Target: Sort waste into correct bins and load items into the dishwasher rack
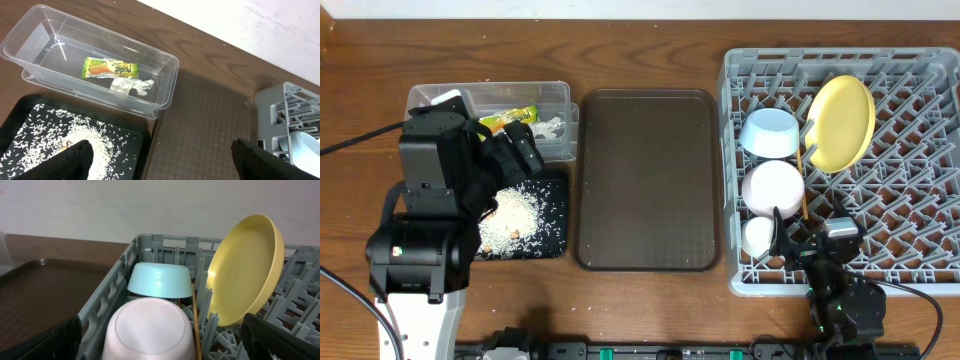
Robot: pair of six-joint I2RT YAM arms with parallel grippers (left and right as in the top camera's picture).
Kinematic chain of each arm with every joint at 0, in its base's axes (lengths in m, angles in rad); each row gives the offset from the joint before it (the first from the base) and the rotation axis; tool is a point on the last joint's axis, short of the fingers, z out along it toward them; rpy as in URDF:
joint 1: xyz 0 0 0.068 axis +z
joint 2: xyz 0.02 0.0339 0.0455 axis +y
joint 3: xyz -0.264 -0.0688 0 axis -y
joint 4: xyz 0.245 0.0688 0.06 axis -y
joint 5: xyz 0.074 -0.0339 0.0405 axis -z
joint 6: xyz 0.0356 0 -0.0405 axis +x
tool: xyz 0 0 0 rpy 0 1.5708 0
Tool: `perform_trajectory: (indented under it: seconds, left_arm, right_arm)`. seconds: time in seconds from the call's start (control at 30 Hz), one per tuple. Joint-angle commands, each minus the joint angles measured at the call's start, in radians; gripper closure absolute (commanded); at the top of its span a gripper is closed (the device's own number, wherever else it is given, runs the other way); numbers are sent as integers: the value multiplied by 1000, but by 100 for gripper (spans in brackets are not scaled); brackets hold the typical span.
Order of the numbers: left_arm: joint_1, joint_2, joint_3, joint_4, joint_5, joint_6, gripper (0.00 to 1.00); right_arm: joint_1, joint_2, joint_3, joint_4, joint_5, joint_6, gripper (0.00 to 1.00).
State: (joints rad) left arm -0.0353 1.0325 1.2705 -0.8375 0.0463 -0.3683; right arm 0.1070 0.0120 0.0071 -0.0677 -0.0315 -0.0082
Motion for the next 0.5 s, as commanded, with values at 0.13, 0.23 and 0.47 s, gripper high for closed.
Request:
perform_trajectory:
  seconds: [0.13, 0.23, 0.47]
  left_arm:
    - [4, 0, 14, 0, -2, 9, 9]
    - [4, 0, 14, 0, -2, 9, 9]
    - [4, 10, 10, 0, -2, 9, 9]
  right_arm:
    - [-14, -6, -2, -5, 9, 11, 1]
    - [-14, -6, -2, -5, 9, 11, 1]
    - [-14, -6, -2, -5, 9, 11, 1]
